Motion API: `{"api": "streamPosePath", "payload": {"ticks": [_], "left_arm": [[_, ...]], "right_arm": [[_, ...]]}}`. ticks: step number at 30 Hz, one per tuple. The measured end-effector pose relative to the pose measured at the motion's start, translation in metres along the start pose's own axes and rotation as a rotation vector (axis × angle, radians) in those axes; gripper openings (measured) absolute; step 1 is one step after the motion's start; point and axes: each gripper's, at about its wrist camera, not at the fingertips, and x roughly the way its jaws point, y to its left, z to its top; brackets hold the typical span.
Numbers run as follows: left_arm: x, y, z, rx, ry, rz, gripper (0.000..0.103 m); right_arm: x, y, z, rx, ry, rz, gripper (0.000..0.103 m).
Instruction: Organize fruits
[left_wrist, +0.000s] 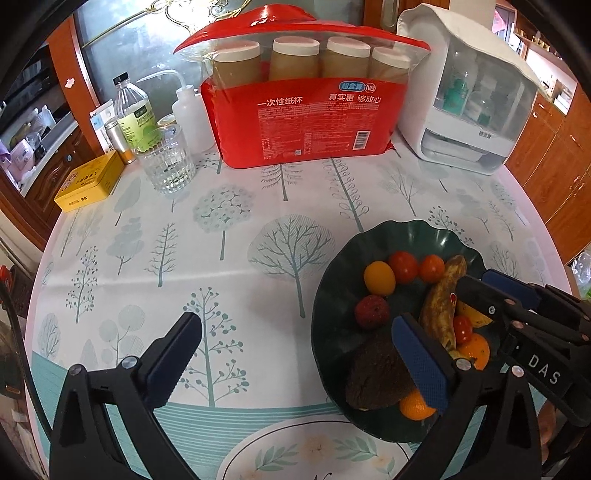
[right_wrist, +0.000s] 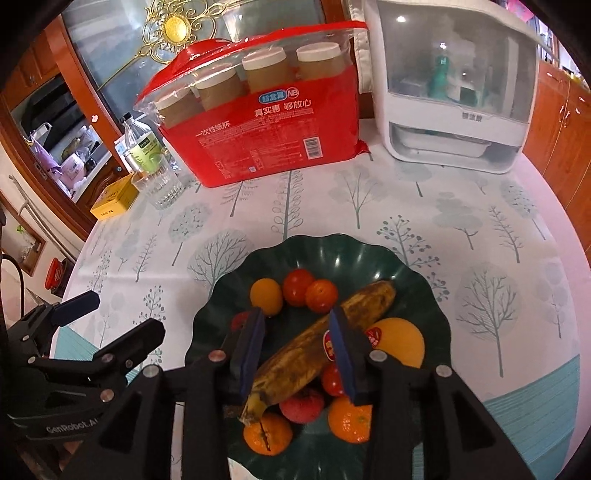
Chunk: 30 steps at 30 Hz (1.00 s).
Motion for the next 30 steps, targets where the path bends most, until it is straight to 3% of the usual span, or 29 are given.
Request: {"api": "streamPosePath", "payload": {"ticks": [18, 23, 30], "left_arm": [[-0.061, 0.008, -0.036, 0.023, -0.042, -0.038, 0.102], [-0.079, 0.014, -0.062, 0.034, -0.037, -0.05, 0.102], [-0.105, 0.026, -0.108, 0.031, -0.03, -0.053, 0.102]], "right_arm": [[-0.058, 0.023, -0.04, 0.01, -0.057, -0.041, 0.039], [-0.074, 0.031, -0.064, 0.026, -0.07, -0.055, 0.046], [-0.098, 0.051, -0.111, 0.048, -0.065, -0.043, 0.048]]}}
